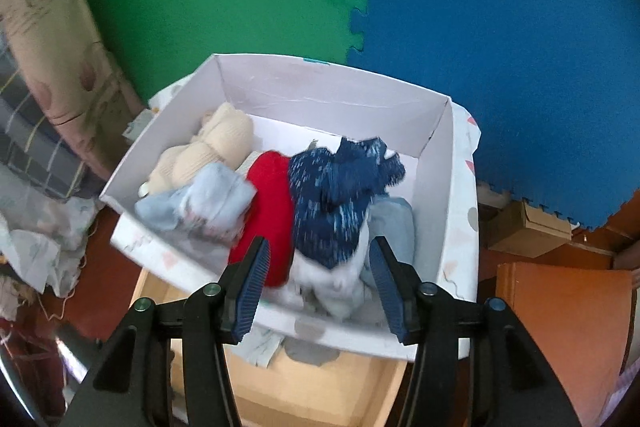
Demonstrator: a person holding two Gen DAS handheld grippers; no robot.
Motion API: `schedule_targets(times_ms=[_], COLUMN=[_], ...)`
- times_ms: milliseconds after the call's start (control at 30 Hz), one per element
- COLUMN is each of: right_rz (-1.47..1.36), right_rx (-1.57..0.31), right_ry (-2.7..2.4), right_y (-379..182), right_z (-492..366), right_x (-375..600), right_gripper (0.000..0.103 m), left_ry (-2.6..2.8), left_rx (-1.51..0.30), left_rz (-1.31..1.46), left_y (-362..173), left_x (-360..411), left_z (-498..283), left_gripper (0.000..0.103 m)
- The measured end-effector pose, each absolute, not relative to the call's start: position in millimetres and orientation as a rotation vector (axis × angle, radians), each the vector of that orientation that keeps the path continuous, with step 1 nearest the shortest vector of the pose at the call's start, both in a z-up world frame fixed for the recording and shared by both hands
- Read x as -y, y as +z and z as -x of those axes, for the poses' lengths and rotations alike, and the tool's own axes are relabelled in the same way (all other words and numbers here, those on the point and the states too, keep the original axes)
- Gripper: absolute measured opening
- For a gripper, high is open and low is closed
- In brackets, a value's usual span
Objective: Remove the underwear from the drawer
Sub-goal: 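Move the right tool back into the drawer and close it on the grey sock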
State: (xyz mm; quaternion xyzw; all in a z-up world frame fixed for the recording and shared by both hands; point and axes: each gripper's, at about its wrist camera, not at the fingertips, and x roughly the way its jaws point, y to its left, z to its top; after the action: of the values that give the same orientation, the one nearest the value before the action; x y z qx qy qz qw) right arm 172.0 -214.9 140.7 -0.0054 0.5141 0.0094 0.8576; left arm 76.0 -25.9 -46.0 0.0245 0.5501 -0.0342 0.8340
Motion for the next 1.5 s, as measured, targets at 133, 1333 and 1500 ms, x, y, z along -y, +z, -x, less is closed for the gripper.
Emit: schedule_targets(times_ms=[133, 1333, 1500], right_rz=[0.029, 0.476, 0.488], right_rx=[-1.055, -1.271, -1.296], right_ry=[0.083, 0.383, 0.381], right_y=[146.9, -93.7, -105.5], right_z=[-133.7, -114.5, -121.4], right_x=[215.9, 166.9, 165.0], right_gripper=[0.049, 0.046, 0.048], left_ry=[-0.062, -0.058, -0.065], left_rx=[-1.16, -1.178, -1.185], left_rz=[-0.059, -0.059, -0.049], left_y=[-45.6, -47.9, -48.6], left_x=[25.7, 23.1, 21.7], left_z=[-75.3, -78.3, -79.1], left_gripper=[0.061, 0.061, 0.061])
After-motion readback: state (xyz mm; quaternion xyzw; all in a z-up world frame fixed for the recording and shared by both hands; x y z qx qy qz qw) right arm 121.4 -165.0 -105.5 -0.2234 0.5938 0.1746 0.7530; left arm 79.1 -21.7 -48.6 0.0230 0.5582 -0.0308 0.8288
